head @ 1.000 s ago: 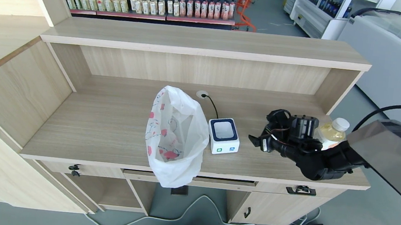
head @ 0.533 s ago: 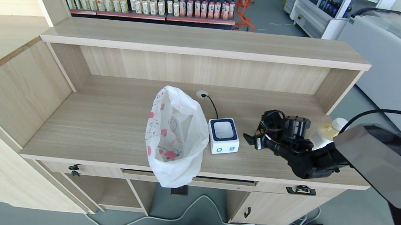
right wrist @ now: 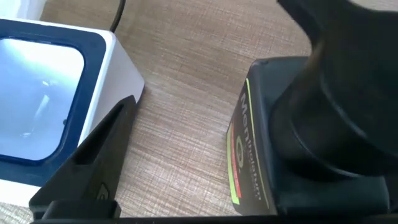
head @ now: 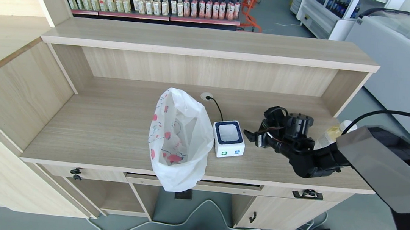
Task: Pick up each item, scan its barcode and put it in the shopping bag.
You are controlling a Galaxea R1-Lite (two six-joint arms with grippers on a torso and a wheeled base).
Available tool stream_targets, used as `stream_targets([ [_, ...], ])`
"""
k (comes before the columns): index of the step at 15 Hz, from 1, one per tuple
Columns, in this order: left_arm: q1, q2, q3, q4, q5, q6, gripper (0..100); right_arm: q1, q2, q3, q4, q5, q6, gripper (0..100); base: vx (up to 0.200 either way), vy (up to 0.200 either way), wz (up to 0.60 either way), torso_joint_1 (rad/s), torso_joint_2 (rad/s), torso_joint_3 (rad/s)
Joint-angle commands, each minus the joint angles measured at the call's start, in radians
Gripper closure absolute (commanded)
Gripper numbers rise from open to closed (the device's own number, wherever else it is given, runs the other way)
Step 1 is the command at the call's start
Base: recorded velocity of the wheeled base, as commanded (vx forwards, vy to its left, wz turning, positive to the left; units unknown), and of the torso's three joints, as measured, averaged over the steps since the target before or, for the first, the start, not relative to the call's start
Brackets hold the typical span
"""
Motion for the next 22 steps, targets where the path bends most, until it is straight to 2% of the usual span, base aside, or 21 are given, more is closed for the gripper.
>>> stream_targets([
  [1,0.000,0.000,0.000,-0.001,0.000,0.000,0,0.001,-0.002,-0.017,0.001,0.001,-0.001,0,0.000,0.000,0.00,0.000,0.00,0.000],
  [3,0.000,0.000,0.000,-0.001,0.000,0.001,0,0.001,0.004,-0.020,-0.001,0.013,-0.001,0,0.000,0.000,0.00,0.000,0.00,0.000],
  [4,0.000,0.000,0.000,0.001,0.000,0.000,0,-0.001,0.006,-0.020,-0.001,0.024,-0.001,100,0.000,0.000,0.00,0.000,0.00,0.000],
  [11,0.000,0.000,0.000,0.001,0.000,0.001,0,-0.004,0.007,-0.051,-0.002,0.027,-0.007,100,0.000,0.000,0.00,0.000,0.00,0.000],
  [14,0.000,0.000,0.000,-0.001,0.000,0.000,0,-0.009,-0.109,0.020,-0.002,0.021,-0.024,100,0.000,0.000,0.00,0.000,0.00,0.000],
  [18,0.000,0.000,0.000,-0.001,0.000,0.000,0,-0.053,-0.562,0.372,-0.033,0.026,-0.085,100,0.000,0.000,0.00,0.000,0.00,0.000],
  [20,0.000,0.000,0.000,0.001,0.000,0.000,0,-0.101,-0.800,0.599,-0.047,0.026,-0.245,100,0.000,0.000,0.00,0.000,0.00,0.000],
  [22,0.000,0.000,0.000,0.001,0.000,0.001,0,-0.147,-0.952,0.826,-0.197,0.041,-0.535,100,0.000,0.000,0.00,0.000,0.00,0.000],
])
